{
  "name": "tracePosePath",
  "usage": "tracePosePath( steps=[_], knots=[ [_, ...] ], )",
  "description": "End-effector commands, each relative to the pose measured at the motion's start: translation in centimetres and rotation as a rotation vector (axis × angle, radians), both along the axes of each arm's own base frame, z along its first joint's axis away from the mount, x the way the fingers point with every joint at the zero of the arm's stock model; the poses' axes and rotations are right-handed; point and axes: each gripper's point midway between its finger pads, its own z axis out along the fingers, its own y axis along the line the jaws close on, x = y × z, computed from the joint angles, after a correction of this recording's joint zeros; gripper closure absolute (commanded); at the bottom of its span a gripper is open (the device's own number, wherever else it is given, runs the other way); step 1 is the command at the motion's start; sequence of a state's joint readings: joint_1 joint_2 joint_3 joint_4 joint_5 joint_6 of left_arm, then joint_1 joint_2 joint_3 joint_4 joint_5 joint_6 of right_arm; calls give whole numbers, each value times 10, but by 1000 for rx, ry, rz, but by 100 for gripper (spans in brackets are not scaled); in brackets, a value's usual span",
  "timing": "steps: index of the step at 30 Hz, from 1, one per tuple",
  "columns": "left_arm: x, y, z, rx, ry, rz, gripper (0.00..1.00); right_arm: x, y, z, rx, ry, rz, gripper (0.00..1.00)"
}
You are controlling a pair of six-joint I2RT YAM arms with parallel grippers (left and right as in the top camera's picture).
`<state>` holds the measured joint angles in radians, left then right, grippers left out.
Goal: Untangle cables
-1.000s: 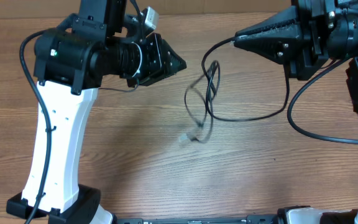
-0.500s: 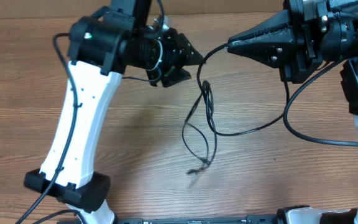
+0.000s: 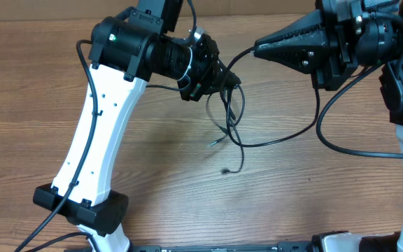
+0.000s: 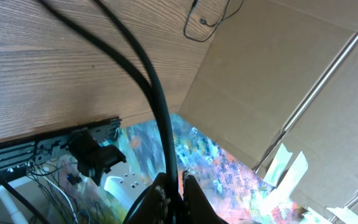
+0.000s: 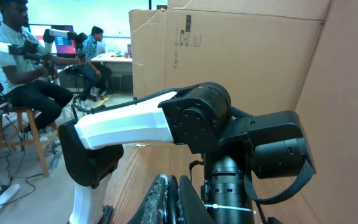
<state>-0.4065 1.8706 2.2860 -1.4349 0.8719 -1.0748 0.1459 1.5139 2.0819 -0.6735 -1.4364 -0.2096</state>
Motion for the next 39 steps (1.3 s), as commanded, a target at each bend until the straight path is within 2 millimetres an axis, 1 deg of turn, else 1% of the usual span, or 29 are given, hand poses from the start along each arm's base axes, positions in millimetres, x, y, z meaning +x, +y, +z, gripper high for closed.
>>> tracePosePath(
  steps=[1, 5, 9, 12, 15, 17, 20, 22, 25, 28, 30, 32, 34, 35, 36, 39],
  knots=[
    [3, -2, -2, 18, -9, 15, 96, -2, 1, 1, 1, -12, 10, 96],
    [6, 1, -4, 33, -16, 28, 96, 0, 1, -1, -2, 6, 3, 96],
    [10, 8, -5, 41, -25, 35, 96, 9, -3, -1, -4, 7, -50, 96],
    [11, 19, -9, 58, -21, 37, 96, 26, -10, -2, -8, 2, -146, 96],
    [11, 35, -15, 85, 5, 55, 96, 49, -22, 0, -10, -17, -284, 96],
    [14, 46, -21, 125, 22, 86, 96, 61, -27, 4, -5, -33, -359, 96],
    [16, 56, -27, 163, 37, 115, 96, 80, -37, 12, 15, -41, -490, 96],
    [17, 59, -28, 171, 32, 118, 96, 97, -48, 18, 34, -30, -618, 96],
    [18, 60, -28, 173, 25, 117, 96, 120, -68, 20, 59, 7, -798, 96],
    [19, 62, -29, 181, 18, 121, 96, 137, -87, 20, 87, 60, -949, 96],
    [20, 65, -30, 184, 20, 125, 96, 150, -106, 19, 121, 113, -1079, 96],
    [20, 67, -30, 185, 12, 121, 96, 160, -130, 17, 172, 174, -1226, 96],
    [19, 69, -31, 190, 21, 123, 96, 167, -151, 13, 198, 213, -1353, 96],
    [19, 71, -31, 192, 26, 126, 96, 168, -156, 10, 193, 221, -1384, 96],
    [19, 71, -31, 192, 27, 127, 96, 169, -159, 6, 183, 233, -1404, 96],
    [20, 70, -30, 182, 21, 125, 96, 169, -159, -8, 135, 270, -1414, 96]
  ],
)
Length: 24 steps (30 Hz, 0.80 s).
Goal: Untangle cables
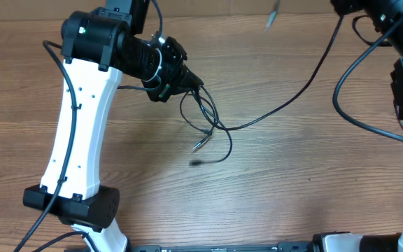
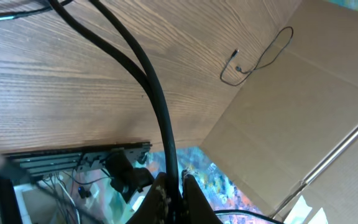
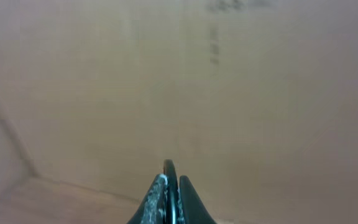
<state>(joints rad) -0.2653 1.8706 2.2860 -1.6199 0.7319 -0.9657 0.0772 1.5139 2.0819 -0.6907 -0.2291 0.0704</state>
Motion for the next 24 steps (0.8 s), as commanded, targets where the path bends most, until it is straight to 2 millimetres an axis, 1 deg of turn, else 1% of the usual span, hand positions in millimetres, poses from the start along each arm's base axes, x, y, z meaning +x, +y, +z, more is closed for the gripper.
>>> tracePosePath(
  steps=[1, 3, 4, 6, 7, 9, 11, 13, 15, 16, 17, 20, 24],
  knots=[
    [4, 1, 2, -3, -28, -12, 96, -1, -25, -2, 21, 27, -141, 96],
    [4, -2, 5, -22, -48, -34, 96, -1, -25, -12, 16, 65, -141, 96],
    [4, -6, 9, -50, -80, -71, 96, -1, -25, -18, 12, 89, -141, 79],
    [4, -15, 21, -117, -200, -182, 96, -3, -25, -33, 4, 150, -141, 28],
    [5, -17, 24, -128, -247, -218, 96, -5, -25, -38, 0, 174, -137, 22],
    [6, -18, 24, -121, -332, -282, 96, -10, -15, -51, -45, 215, -70, 17],
    [7, -15, 21, -93, -387, -324, 96, -19, 0, -61, -98, 241, 35, 14],
    [8, -12, 18, -62, -416, -349, 96, -33, 22, -70, -155, 252, 198, 14],
    [7, -12, 17, -52, -447, -379, 96, -52, 46, -78, -173, 264, 376, 17],
    [7, -12, 16, -49, -462, -394, 96, -60, 54, -81, -171, 274, 442, 18],
    [7, -13, 16, -45, -473, -404, 96, -68, 63, -86, -164, 293, 506, 22],
    [6, -17, 17, -45, -499, -429, 96, -80, 76, -103, -161, 369, 575, 31],
    [4, -24, 16, -30, -532, -468, 96, -90, 95, -120, -182, 432, 643, 33]
  ],
)
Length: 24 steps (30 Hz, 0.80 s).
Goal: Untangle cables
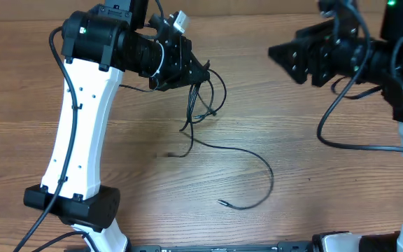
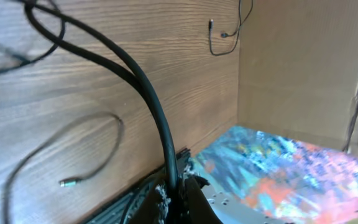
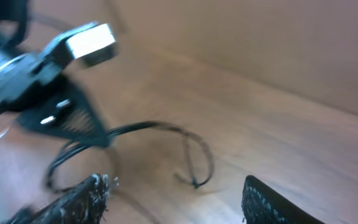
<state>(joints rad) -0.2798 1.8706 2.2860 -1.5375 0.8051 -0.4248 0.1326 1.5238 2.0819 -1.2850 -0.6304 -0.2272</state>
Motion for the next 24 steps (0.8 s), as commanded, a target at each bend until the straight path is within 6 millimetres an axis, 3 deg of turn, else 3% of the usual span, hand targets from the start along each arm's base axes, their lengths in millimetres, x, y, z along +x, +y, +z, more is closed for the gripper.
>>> tracePosePath(
  steps=[1, 5, 10, 14, 24],
  knots=[
    [-4, -10, 1, 11, -83, -83, 96, -8, 24, -8, -14, -10, 137, 33],
    [-12, -16, 2, 17, -134, -150, 96, -13, 34, -21, -80, -28, 219, 33],
    [-17, -9, 16, 13, -216, -169, 96, -14, 38, -32, -130, -49, 286, 34],
    [-21, 6, 39, 0, -292, -130, 96, -12, 43, -36, -113, -38, 315, 34],
    [-30, 31, 95, -31, -392, 81, 96, -21, 84, -29, 55, -57, 534, 39]
  ],
)
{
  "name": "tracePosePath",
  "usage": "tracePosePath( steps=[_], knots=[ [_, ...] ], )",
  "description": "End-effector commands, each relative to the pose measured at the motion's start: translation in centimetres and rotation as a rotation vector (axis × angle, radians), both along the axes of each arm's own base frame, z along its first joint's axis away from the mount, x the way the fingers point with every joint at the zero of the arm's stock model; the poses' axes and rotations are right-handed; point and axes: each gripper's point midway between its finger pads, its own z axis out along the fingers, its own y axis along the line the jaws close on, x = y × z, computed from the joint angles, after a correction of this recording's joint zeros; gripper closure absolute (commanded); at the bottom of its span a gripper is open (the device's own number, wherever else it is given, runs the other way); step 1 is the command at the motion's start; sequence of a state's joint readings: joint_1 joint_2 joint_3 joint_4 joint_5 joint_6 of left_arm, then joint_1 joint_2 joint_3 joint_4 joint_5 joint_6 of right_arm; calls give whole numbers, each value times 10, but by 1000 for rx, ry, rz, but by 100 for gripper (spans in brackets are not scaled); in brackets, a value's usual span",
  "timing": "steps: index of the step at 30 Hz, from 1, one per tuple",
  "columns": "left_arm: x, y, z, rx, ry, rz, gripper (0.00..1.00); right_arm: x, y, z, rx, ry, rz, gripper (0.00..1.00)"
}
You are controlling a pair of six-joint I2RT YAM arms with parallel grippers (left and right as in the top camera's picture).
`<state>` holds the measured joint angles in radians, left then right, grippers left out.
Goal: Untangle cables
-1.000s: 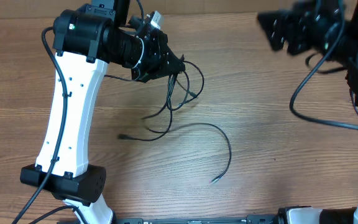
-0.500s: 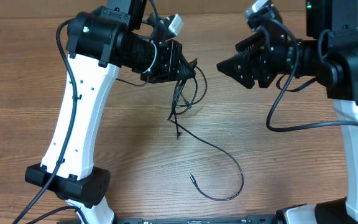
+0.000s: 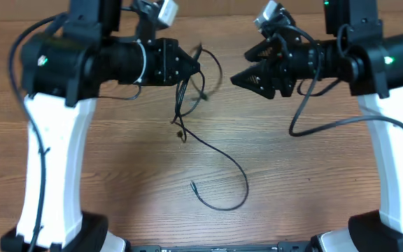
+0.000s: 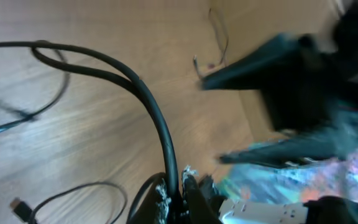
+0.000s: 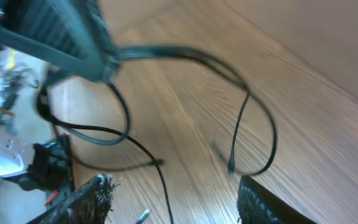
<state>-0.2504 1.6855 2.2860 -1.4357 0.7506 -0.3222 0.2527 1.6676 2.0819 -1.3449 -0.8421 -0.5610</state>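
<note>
A bunch of thin black cables point(image 3: 187, 94) hangs from my left gripper point(image 3: 195, 68), which is held above the table at top centre. In the left wrist view the left gripper point(image 4: 174, 186) is shut on a thick black cable point(image 4: 154, 106). One long strand point(image 3: 236, 171) trails from the bunch and curls over the wood, its plug end point(image 3: 193, 186) lying loose. My right gripper point(image 3: 240, 67) faces the left one from the right, open. The right wrist view shows the right gripper point(image 5: 176, 190) spread wide with nothing between its fingers, and cable loops point(image 5: 253, 118) ahead of it.
The wooden table point(image 3: 313, 175) fills the overhead view. Cardboard walls point(image 5: 328, 37) stand behind it. The right arm's own black cable point(image 3: 327, 122) loops over the table at the right. The white arm links point(image 3: 47, 154) rise at both sides.
My right gripper, still open, has moved left and now sits close to the left gripper's bunch. The left gripper has risen a little. The trailing strand's loose end has shifted left.
Both grippers were shut on the cables close together at top centre. Then the right one was far up at the right with a strand stretched out, the left further left. Then the right was open and the strand lay on the table. Now it faces the bunch.
</note>
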Motion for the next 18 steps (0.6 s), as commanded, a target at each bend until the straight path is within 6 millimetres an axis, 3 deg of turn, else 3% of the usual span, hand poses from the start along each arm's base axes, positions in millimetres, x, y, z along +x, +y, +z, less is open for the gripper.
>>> tracePosePath(
  steps=[1, 10, 18],
  knots=[
    [-11, 9, 28, -43, -25, 93, 96, -11, 20, 13, 97, -14, 115, 41],
    [-12, 13, 44, -62, -79, 129, 96, -25, 34, 43, 259, -52, 257, 41],
    [-6, 7, 62, -114, -152, 108, 96, -28, 38, 44, 286, -35, 289, 41]
  ],
)
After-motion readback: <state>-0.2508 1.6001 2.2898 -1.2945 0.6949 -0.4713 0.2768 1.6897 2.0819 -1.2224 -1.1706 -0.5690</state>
